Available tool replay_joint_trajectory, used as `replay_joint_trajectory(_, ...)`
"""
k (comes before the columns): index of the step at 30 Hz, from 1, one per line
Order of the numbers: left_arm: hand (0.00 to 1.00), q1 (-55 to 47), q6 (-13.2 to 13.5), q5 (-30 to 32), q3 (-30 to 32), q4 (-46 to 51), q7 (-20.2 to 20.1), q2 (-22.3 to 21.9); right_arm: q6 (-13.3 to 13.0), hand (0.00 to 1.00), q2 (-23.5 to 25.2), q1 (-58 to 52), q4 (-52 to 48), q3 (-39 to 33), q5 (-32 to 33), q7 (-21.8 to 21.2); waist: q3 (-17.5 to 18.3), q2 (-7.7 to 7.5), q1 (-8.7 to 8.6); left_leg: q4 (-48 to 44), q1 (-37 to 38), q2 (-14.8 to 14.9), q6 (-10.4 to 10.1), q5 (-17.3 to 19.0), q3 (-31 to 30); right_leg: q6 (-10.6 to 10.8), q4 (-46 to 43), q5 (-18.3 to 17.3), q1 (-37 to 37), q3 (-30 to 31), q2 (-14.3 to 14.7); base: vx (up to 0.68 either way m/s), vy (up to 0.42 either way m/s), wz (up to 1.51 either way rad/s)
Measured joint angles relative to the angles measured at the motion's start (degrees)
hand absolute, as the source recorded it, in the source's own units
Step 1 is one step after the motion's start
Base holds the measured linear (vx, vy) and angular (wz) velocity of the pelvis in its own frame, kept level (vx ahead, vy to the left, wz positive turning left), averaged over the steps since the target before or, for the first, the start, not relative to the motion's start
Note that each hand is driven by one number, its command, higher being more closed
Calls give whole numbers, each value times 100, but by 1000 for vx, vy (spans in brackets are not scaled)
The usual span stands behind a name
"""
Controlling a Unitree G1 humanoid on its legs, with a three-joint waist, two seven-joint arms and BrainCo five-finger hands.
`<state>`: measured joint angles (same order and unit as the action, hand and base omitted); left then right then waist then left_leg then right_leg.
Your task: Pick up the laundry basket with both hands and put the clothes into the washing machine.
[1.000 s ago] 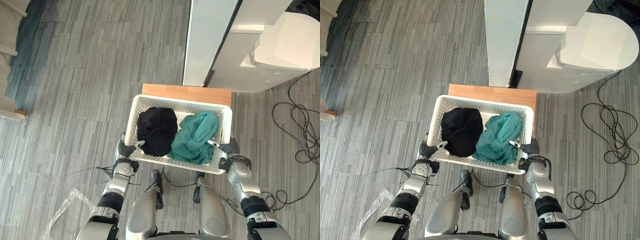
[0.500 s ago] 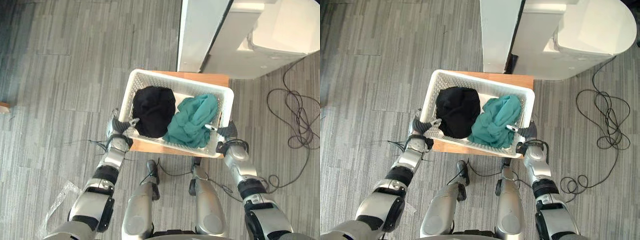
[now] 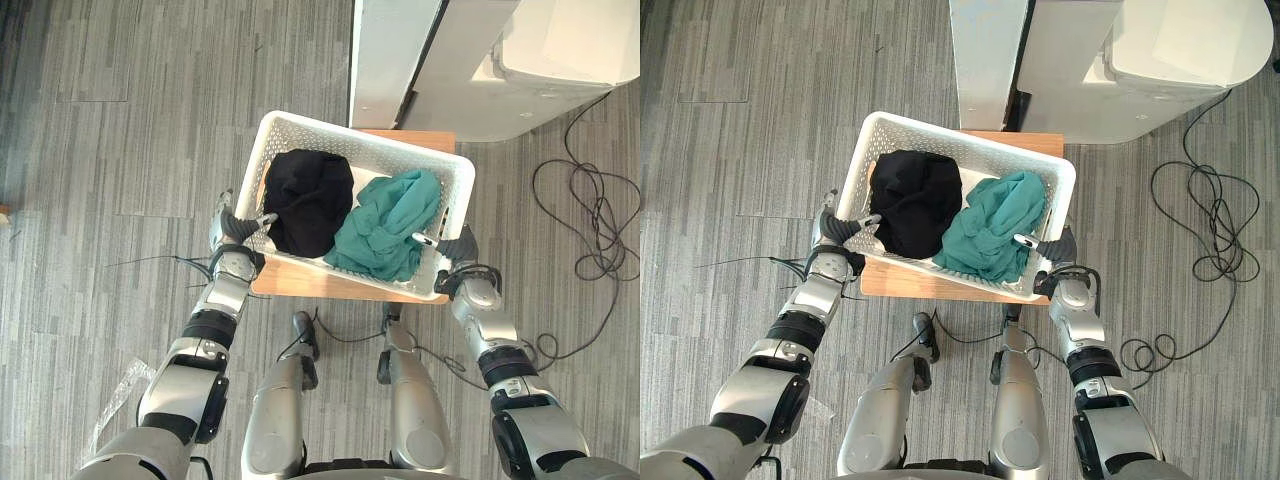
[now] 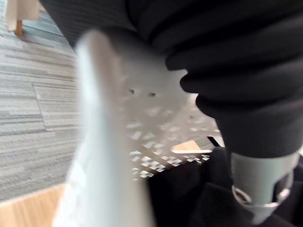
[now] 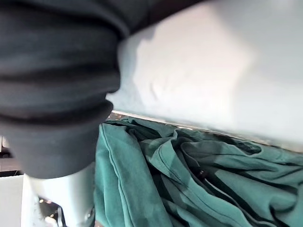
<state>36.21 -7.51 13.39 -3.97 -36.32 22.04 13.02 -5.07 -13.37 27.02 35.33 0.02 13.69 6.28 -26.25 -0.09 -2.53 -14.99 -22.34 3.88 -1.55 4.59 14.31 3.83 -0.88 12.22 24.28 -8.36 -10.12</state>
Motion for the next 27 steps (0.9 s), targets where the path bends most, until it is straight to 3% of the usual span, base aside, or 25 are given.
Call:
replay_joint_trajectory(7,0,-1578,313,-2,218,2047,-147,-239,-3,0,38,-417,-307,-187,-27,-302,-28,47,17,0,65,9,-32,43,-10,-5,39,5,-77,-4,31,69,8,-2)
replay_joint_trajectory(14,0,-2289,449,-40,468,2633,-321,-467,3,0,64,-844,-201,-349,-30,-431,-32,235,45,8,164,-13,-12,101,-10,11,90,-24,-208,-58,44,38,12,0)
replay_joint_trajectory(18,0,-2253,449,-19,467,2676,-320,-502,35,0,102,-946,-35,-350,-33,-538,5,358,30,10,168,-5,-18,105,-6,6,88,-27,-204,-44,56,2,0,-1)
replay_joint_trajectory(27,0,-1127,362,236,623,2434,-181,-496,27,0,183,-982,-53,-346,-77,-545,12,370,13,-18,74,32,-41,119,7,-20,59,-38,-81,6,102,1,-3,-1)
